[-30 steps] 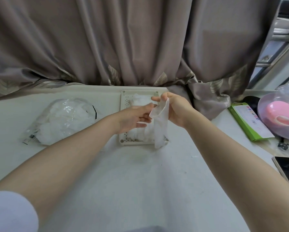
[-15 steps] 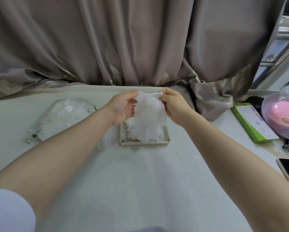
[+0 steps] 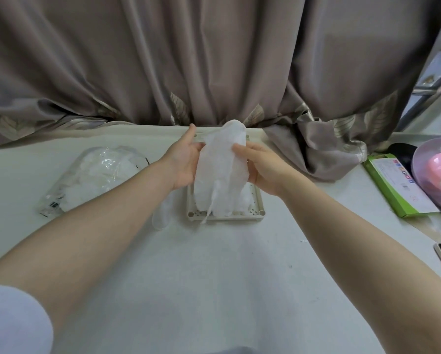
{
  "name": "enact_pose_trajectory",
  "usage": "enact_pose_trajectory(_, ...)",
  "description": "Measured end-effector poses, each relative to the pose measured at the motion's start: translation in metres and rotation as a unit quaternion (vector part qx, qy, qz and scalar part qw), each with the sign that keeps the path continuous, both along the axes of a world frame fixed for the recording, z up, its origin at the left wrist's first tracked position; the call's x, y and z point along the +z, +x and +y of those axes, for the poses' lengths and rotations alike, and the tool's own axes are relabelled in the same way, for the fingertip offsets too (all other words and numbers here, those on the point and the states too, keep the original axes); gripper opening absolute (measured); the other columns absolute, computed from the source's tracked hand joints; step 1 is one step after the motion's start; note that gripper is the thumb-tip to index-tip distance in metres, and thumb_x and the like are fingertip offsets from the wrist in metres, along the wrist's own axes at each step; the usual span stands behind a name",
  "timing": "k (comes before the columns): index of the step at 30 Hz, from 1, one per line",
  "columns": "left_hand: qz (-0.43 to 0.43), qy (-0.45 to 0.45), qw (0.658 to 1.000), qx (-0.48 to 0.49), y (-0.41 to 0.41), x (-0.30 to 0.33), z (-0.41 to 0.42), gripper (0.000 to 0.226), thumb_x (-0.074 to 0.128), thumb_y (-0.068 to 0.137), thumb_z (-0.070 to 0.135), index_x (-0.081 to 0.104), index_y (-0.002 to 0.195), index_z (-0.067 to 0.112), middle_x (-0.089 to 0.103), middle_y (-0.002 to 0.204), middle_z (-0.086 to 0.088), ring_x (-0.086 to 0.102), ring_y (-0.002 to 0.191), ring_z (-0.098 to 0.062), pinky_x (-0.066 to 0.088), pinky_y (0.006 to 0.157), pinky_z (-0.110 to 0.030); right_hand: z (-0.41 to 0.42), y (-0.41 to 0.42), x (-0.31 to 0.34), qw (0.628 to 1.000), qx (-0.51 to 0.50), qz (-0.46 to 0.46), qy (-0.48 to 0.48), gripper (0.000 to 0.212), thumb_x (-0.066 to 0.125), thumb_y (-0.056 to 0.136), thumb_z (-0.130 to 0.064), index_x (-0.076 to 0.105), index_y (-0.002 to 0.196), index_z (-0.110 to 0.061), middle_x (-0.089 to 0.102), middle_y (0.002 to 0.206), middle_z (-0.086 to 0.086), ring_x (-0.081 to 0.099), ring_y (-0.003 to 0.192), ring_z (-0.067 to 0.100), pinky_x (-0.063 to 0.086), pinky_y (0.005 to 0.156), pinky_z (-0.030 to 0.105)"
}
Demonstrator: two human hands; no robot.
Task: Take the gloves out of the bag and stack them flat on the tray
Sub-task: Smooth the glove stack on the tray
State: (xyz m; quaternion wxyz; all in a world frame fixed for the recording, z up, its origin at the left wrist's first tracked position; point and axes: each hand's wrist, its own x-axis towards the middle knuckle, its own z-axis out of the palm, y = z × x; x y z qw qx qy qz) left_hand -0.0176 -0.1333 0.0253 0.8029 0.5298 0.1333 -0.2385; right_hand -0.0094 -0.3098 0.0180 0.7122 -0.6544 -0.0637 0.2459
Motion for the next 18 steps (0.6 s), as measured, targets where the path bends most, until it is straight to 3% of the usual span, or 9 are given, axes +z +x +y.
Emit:
enact_pose_trajectory(2, 0.005, -0.012, 0.999, -0.04, 0.0, -0.008, 0.004, 0.081, 0.02, 0.088, 0.072, 0.065, 0.111, 0.008, 0.07, 0.105, -0.01, 0.066, 0.097, -0.026, 0.051, 0.082, -0.039, 0.001, 0.006, -0.004, 0.999, -0.031, 0.01, -0.005, 0.023, 0.044, 0.101, -0.022, 0.059, 0.111, -0.007, 0.068, 0.092, 0.005, 0.065, 0.08, 0.018, 0.052, 0.069, 0.03)
enact_pose_trajectory(4, -0.001, 0.009, 0.998, -0.058, 0.0, -0.017, 0.007, 0.071, 0.03, 0.088, 0.068, 0.064, 0.11, 0.01, 0.068, 0.103, -0.007, 0.066, 0.095, -0.023, 0.053, 0.081, -0.038, 0.002, 0.012, -0.011, 0.998, -0.06, 0.03, -0.018, 0.021, 0.041, 0.102, -0.022, 0.057, 0.109, -0.01, 0.067, 0.09, 0.004, 0.064, 0.078, 0.017, 0.054, 0.066, 0.028)
enact_pose_trajectory(7, -0.028, 0.045, 0.997, -0.054, 0.002, -0.033, 0.007, 0.025, 0.049, 0.095, 0.028, 0.06, 0.107, 0.009, 0.067, 0.098, -0.006, 0.067, 0.082, -0.015, 0.057, 0.073, -0.03, 0.002, 0.023, -0.025, 0.994, -0.081, 0.056, -0.037, 0.021, 0.037, 0.103, -0.019, 0.052, 0.115, -0.01, 0.065, 0.094, 0.005, 0.064, 0.08, 0.016, 0.053, 0.058, 0.024)
enact_pose_trajectory(9, -0.031, 0.085, 0.996, -0.024, 0.01, -0.043, 0.007, 0.008, 0.051, 0.094, 0.007, 0.056, 0.099, 0.01, 0.066, 0.091, -0.005, 0.067, 0.074, -0.013, 0.057, 0.066, -0.024, 0.004, 0.034, -0.036, 0.991, -0.087, 0.06, -0.078, 0.023, 0.037, 0.103, -0.016, 0.051, 0.12, -0.011, 0.065, 0.103, 0.008, 0.065, 0.087, 0.02, 0.056, 0.061, 0.027)
enact_pose_trajectory(11, -0.041, 0.167, 0.985, -0.014, 0.02, -0.053, 0.007, 0.015, 0.053, 0.092, 0.001, 0.049, 0.1, 0.014, 0.062, 0.092, -0.007, 0.063, 0.072, -0.013, 0.053, 0.059, -0.02, 0.005, 0.046, -0.047, 0.986, -0.083, 0.048, -0.138, 0.029, 0.038, 0.101, -0.013, 0.049, 0.128, -0.016, 0.064, 0.114, 0.01, 0.065, 0.097, 0.025, 0.057, 0.071, 0.034)
enact_pose_trajectory(13, -0.073, 0.229, 0.97, -0.013, 0.03, -0.062, 0.008, 0.025, 0.051, 0.091, -0.004, 0.045, 0.104, 0.018, 0.058, 0.093, -0.008, 0.058, 0.067, -0.013, 0.047, 0.053, -0.018, 0.006, 0.056, -0.054, 0.981, -0.06, 0.031, -0.183, 0.035, 0.036, 0.099, -0.01, 0.048, 0.13, -0.022, 0.064, 0.112, 0.007, 0.065, 0.093, 0.022, 0.055, 0.063, 0.03)
enact_pose_trajectory(16, -0.121, 0.257, 0.958, -0.037, 0.046, -0.072, 0.01, 0.038, 0.036, 0.09, -0.014, 0.057, 0.094, 0.017, 0.06, 0.087, -0.004, 0.06, 0.057, -0.006, 0.047, 0.049, -0.016, 0.006, 0.072, -0.064, 0.98, -0.031, 0.021, -0.197, 0.046, 0.033, 0.099, -0.004, 0.044, 0.137, -0.027, 0.061, 0.115, 0.003, 0.062, 0.096, 0.019, 0.055, 0.065, 0.026)
enact_pose_trajectory(18, -0.123, 0.301, 0.943, -0.073, 0.055, -0.076, 0.01, 0.039, 0.034, 0.093, -0.01, 0.065, 0.101, 0.012, 0.061, 0.097, -0.002, 0.063, 0.069, -0.009, 0.049, 0.054, -0.013, 0.007, 0.082, -0.071, 0.978, -0.031, 0.009, -0.206, 0.052, 0.034, 0.099, -0.004, 0.035, 0.144, -0.03, 0.055, 0.129, 0.005, 0.058, 0.108, 0.022, 0.054, 0.08, 0.03)
